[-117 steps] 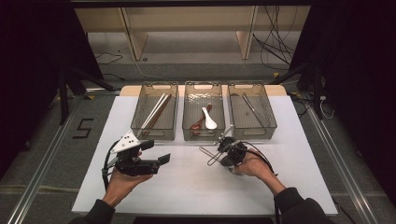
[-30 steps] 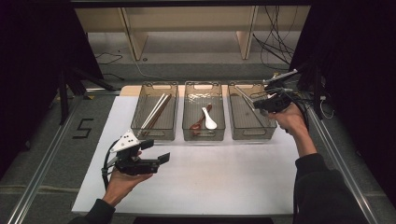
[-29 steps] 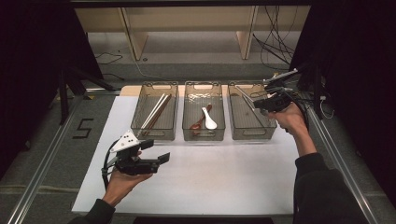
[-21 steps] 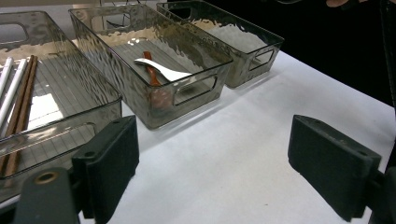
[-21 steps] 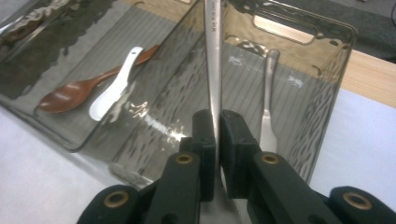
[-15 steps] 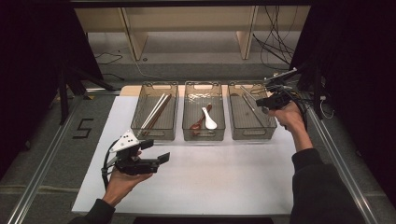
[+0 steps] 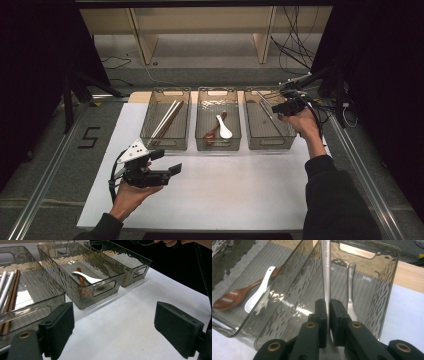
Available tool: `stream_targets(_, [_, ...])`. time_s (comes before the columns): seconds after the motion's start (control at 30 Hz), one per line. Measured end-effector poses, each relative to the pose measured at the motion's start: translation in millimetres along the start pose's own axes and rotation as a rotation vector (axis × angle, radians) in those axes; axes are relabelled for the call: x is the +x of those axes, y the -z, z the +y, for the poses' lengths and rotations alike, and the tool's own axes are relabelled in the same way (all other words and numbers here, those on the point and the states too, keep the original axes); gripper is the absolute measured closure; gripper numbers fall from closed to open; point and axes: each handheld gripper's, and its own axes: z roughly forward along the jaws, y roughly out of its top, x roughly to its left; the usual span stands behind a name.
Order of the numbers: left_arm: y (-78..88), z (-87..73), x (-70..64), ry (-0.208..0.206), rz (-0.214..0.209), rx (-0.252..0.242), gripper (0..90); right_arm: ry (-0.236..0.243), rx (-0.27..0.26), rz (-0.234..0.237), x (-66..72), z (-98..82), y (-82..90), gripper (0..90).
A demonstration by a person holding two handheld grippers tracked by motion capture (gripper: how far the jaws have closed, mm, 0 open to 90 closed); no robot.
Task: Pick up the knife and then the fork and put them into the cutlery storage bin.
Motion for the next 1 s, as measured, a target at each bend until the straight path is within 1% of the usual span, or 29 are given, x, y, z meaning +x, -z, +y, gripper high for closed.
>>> stream_targets(0.17, [-0.2, 0.0, -0.6, -0.001, -0.001, 0.001, 16.0, -0.005, -0.006, -0.013, 1.9, 5.2, -4.0, 85.3])
stream_targets(0.23, [0.1, 0.1, -0.9, 0.0, -0.001, -0.001, 16.0, 0.0, -0.01, -0.018, 2.9, 7.3, -5.9, 85.2])
stream_targets(0.27, [0.2, 0.1, -0.9, 0.0, -0.002, -0.001, 16.0, 0.002, -0.006, -0.024, 3.4, 8.1, -7.1, 85.1])
stream_targets(0.37, [0.5, 0.0, -0.8, -0.001, -0.001, 0.0, 16.0, 0.009, -0.017, -0.043, 3.8, 9.0, -11.8, 84.8])
stream_targets(0.4, [0.6, 0.2, -0.8, -0.004, -0.002, -0.001, 16.0, 0.019, -0.018, -0.046, 3.9, 9.0, -13.1, 83.8])
stream_targets(0.43, [0.7, 0.2, -0.8, -0.005, -0.002, -0.001, 16.0, 0.019, -0.022, -0.053, 4.2, 9.2, -14.0, 77.3])
stream_targets(0.47, [0.6, 0.1, -0.8, -0.004, -0.002, -0.001, 16.0, 0.009, -0.023, -0.057, 4.1, 9.7, -14.6, 69.4])
stream_targets(0.5, [0.5, 0.0, -0.9, -0.001, -0.002, -0.001, 16.0, 0.0, -0.022, -0.045, 3.5, 9.9, -14.9, 63.7])
stream_targets(0.63, [0.5, 0.0, -0.9, -0.001, -0.002, 0.0, 16.0, 0.003, -0.023, -0.016, 3.6, 8.6, -13.2, 57.3])
stream_targets(0.7, [0.1, 0.0, -1.2, -0.002, -0.001, 0.0, 15.9, 0.002, -0.032, -0.008, 3.8, 8.2, -10.7, 53.1])
stream_targets(0.73, [0.2, 0.0, -1.4, -0.003, 0.0, 0.0, 16.0, -0.002, -0.039, -0.002, 4.2, 8.0, -9.3, 52.4])
stream_targets(0.8, [0.4, 0.1, -1.3, -0.003, -0.002, -0.001, 16.0, 0.001, -0.051, 0.022, 5.7, 6.9, -6.4, 50.2])
stream_targets(0.9, [0.7, 0.0, -1.0, -0.002, -0.001, 0.0, 16.0, -0.011, -0.073, 0.065, 9.3, 4.4, -1.4, 45.0])
stream_targets(1.0, [0.8, -0.1, -1.2, -0.001, -0.001, -0.001, 16.0, -0.01, -0.103, 0.102, 14.6, -0.4, 3.5, 40.0])
